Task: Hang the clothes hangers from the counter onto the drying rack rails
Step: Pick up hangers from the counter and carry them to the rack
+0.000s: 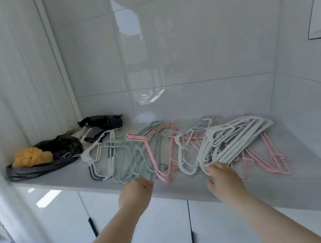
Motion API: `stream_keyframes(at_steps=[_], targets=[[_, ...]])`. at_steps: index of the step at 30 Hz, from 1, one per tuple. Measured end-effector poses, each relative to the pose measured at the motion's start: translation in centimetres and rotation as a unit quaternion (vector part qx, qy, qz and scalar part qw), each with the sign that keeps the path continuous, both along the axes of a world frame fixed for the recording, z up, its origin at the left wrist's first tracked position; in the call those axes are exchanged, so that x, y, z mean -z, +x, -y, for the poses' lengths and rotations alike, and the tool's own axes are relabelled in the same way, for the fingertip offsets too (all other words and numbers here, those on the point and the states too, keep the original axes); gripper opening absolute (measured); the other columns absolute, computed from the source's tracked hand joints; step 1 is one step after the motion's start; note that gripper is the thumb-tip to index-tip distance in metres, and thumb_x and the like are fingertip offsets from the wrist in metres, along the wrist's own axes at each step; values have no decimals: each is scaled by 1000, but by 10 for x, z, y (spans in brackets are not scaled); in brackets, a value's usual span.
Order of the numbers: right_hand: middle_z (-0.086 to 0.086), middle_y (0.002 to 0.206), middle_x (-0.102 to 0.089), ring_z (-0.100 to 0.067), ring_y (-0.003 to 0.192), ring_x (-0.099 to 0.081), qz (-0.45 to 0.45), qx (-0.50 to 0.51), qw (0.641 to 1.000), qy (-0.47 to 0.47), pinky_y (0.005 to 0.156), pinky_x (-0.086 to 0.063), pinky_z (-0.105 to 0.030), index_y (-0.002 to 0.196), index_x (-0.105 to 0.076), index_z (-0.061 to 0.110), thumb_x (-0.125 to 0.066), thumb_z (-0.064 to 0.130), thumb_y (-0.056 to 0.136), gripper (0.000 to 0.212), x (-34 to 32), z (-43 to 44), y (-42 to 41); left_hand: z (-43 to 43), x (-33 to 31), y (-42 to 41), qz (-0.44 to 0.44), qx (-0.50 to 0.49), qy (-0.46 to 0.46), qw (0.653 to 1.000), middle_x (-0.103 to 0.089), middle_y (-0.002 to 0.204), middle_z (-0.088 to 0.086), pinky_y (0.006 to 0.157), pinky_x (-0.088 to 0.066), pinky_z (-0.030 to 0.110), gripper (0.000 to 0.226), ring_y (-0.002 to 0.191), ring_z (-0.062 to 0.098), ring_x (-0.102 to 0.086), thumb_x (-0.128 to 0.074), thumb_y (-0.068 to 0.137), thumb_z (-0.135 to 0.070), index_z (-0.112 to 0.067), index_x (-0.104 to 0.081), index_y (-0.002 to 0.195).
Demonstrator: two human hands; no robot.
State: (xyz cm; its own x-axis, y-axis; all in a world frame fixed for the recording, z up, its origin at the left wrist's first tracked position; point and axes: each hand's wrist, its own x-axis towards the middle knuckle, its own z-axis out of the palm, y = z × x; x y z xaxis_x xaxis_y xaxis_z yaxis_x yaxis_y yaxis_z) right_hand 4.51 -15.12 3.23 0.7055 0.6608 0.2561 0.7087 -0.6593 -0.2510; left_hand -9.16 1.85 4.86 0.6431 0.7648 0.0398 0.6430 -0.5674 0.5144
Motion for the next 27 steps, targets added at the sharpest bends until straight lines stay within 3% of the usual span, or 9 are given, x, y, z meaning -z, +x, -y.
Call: stream_keyframes(at_steps=[7, 11, 14, 18, 20, 24, 27], targets=[[1, 143, -34, -16, 135, -25, 10, -62, 997, -40, 109, -17, -25, 137, -36, 17, -39, 32, 97, 43, -5, -58, 59, -37, 6, 60, -18, -34, 2, 999, -64, 108, 7, 79, -43, 27, 33, 102, 26, -59, -43, 92, -40, -16, -60, 106], [-1, 150, -25, -20, 140, -16, -21, -105, 990, -91, 115, -10, -32, 144, -26, 18, -39, 36, 97, 52, -7, -91, 92, -58, -1, 92, -66, -48, 12, 997, -55, 72, -1, 65, -41, 25, 37, 78, 23, -55, -42, 90, -51, -16, -53, 82], [-2, 145, -32, -21, 135, -26, -39, -118, 986, -112, 112, -18, -33, 140, -32, 17, -38, 38, 96, 49, 2, -106, 107, -64, 0, 115, -112, -68, 29, 991, -51, 68, -4, 57, -39, 23, 38, 71, 19, -53, -46, 86, -55, -17, -49, 79], [-2, 138, -38, -22, 125, -39, -34, -143, 983, -108, 104, -28, -33, 132, -42, 16, -35, 35, 96, 41, 10, -118, 115, -72, 8, 136, -129, -97, 44, 986, -60, 89, 3, 67, -45, 27, 26, 90, 23, -62, -49, 89, -37, -13, -57, 96], [-2, 138, -38, -22, 124, -40, -38, -151, 983, -100, 102, -30, -33, 133, -41, 16, -34, 33, 96, 41, 10, -122, 120, -75, 8, 138, -117, -121, 43, 985, -62, 92, 5, 68, -45, 28, 27, 89, 24, -62, -45, 92, -31, -11, -60, 101], [-3, 138, -38, -24, 122, -42, -46, -161, 981, -95, 100, -33, -34, 131, -43, 15, -34, 32, 96, 40, 10, -130, 126, -88, 4, 130, -60, -166, 40, 983, -65, 93, 11, 67, -42, 27, 30, 86, 29, -61, -43, 94, -30, -8, -62, 95], [-3, 140, -36, -25, 123, -40, -47, -164, 980, -100, 100, -33, -34, 131, -44, 14, -32, 32, 97, 40, 11, -132, 127, -98, 1, 121, -9, -187, 42, 981, -57, 74, 9, 64, -40, 27, 31, 74, 29, -54, -44, 94, -28, -8, -55, 74]])
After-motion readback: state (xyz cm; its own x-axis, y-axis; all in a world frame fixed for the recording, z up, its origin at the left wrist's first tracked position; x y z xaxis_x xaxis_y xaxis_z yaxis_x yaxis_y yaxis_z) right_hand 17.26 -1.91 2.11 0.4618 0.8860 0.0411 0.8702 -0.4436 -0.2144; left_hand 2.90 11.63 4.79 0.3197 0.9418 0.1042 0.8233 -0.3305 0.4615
